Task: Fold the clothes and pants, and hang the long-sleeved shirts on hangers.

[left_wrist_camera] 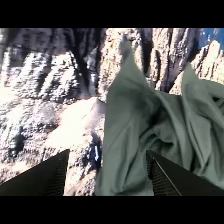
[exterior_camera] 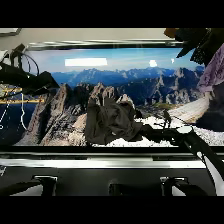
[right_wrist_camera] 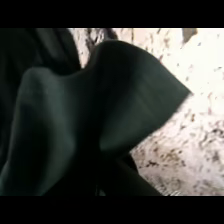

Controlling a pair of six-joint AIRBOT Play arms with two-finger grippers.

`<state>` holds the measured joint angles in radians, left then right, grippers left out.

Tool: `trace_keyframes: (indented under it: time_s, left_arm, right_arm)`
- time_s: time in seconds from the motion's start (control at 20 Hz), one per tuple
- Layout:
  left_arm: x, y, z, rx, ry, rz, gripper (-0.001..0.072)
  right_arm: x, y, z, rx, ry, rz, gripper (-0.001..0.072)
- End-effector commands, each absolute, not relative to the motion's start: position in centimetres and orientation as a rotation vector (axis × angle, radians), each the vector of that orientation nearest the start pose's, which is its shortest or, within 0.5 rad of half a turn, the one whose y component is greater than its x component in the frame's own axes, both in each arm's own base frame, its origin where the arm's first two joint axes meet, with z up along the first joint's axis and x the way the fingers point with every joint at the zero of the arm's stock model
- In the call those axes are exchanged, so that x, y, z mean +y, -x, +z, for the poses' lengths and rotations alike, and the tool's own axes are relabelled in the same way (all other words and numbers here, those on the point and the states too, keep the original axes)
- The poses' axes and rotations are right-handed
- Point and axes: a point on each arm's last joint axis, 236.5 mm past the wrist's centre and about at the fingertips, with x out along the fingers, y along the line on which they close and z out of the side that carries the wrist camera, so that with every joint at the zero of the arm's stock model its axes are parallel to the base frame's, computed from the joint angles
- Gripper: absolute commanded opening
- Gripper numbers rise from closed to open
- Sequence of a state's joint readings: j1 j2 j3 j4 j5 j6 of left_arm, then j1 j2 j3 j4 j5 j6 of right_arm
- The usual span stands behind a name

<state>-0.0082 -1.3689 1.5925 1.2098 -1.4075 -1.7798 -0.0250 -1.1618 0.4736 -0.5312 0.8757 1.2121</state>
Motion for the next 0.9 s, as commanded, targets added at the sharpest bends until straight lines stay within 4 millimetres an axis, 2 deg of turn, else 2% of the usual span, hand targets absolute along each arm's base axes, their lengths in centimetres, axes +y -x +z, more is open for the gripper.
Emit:
trace_keyframes:
  time_s: [0.0, 0.15, 0.25, 0.45, 0.55, 0.65, 0.85]
  left_arm:
    - [-8.1, -43.0, 8.0, 1.207, 0.551, -0.276, 0.0539]
    - [-9.7, -43.5, 1.6, 1.232, 0.629, -0.350, 0.0538]
    - [-12.0, -43.7, -1.0, 1.242, 0.690, -0.442, 0.0535]
    - [-16.3, -44.3, -4.2, 1.260, 0.773, -0.575, 0.0531]
    - [-17.4, -44.0, -6.4, 1.305, 0.771, -0.571, 0.0531]
    - [-18.3, -43.6, -7.8, 1.330, 0.760, -0.577, 0.0531]
    - [-19.7, -43.6, -8.7, 1.327, 0.728, -0.576, 0.0531]
  right_arm:
    - [16.2, -26.5, -6.0, 1.335, -0.855, 0.416, 0.0033]
    - [17.1, -25.1, -4.9, 1.371, -0.859, 0.478, 0.0033]
    - [17.6, -24.2, -4.5, 1.408, -0.871, 0.509, 0.0033]
    - [18.1, -23.1, -4.1, 1.458, -0.897, 0.528, 0.0033]
    - [18.1, -23.1, -4.1, 1.469, -0.920, 0.510, 0.0033]
    - [18.2, -23.0, -4.0, 1.473, -0.926, 0.511, 0.0033]
    - [18.3, -22.6, -3.6, 1.480, -0.928, 0.524, 0.0033]
